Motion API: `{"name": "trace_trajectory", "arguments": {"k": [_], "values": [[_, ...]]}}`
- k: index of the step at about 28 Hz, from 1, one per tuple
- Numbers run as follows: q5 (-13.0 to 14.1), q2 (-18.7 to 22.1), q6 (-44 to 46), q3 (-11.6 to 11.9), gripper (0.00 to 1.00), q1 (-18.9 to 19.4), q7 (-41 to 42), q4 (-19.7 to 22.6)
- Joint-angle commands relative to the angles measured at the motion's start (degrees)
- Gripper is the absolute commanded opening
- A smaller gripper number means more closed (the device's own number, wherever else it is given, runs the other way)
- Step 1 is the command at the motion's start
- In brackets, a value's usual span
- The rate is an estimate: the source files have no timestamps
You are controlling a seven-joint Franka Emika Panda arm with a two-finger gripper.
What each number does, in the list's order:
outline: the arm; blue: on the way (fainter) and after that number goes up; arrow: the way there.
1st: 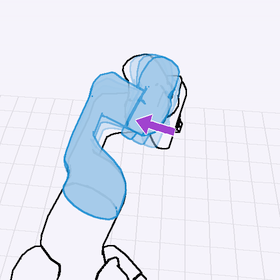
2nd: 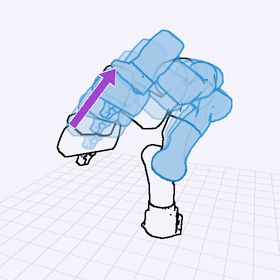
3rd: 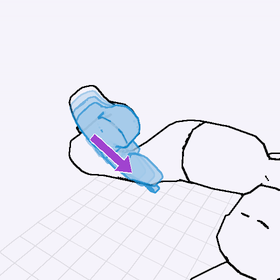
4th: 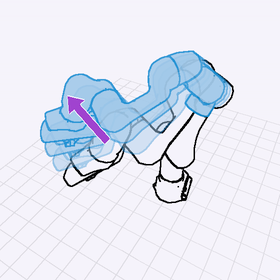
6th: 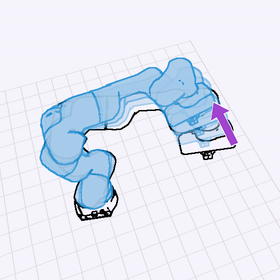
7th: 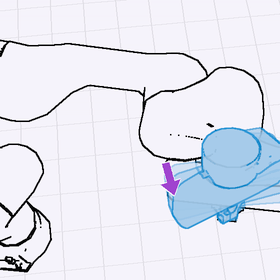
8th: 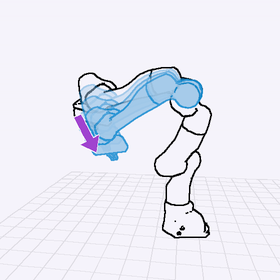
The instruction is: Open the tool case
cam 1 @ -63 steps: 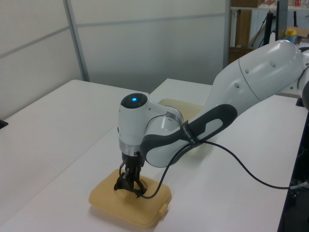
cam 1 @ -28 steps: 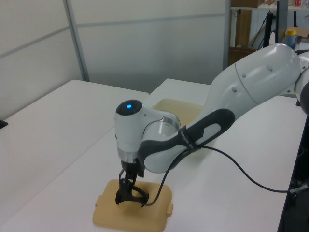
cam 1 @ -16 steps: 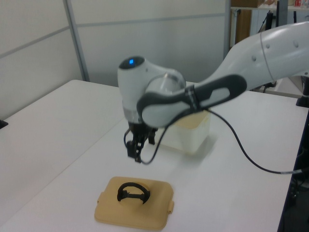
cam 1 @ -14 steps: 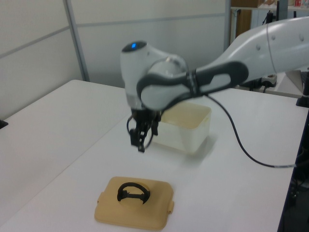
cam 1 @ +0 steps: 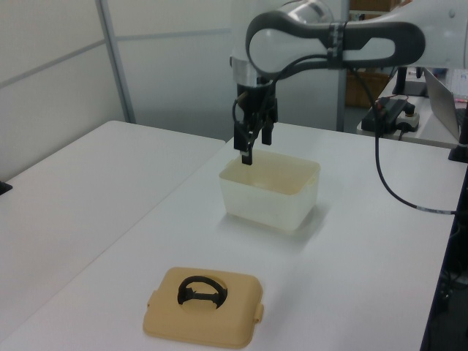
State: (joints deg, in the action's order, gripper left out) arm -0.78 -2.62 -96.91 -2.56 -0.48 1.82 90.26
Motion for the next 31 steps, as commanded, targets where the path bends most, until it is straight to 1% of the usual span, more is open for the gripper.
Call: {"name": "trace_trajectory", "arguments": {"k": [1, 5, 7, 11, 31], "values": [[1.4, 3.6, 1.7, 0.1, 1.00, -0.8, 1.7, 2.7], [1.2, 5.3, 1.6, 0.0, 1.00, -0.8, 1.7, 4.6], [1.0, 6.7, 1.5, -0.1, 1.00, -0.7, 1.7, 6.5], [1.0, 7.7, 1.5, -0.2, 1.00, -0.7, 1.7, 7.6], [1.0, 7.3, 1.7, -0.2, 1.00, -0.7, 1.7, 7.2]]}}
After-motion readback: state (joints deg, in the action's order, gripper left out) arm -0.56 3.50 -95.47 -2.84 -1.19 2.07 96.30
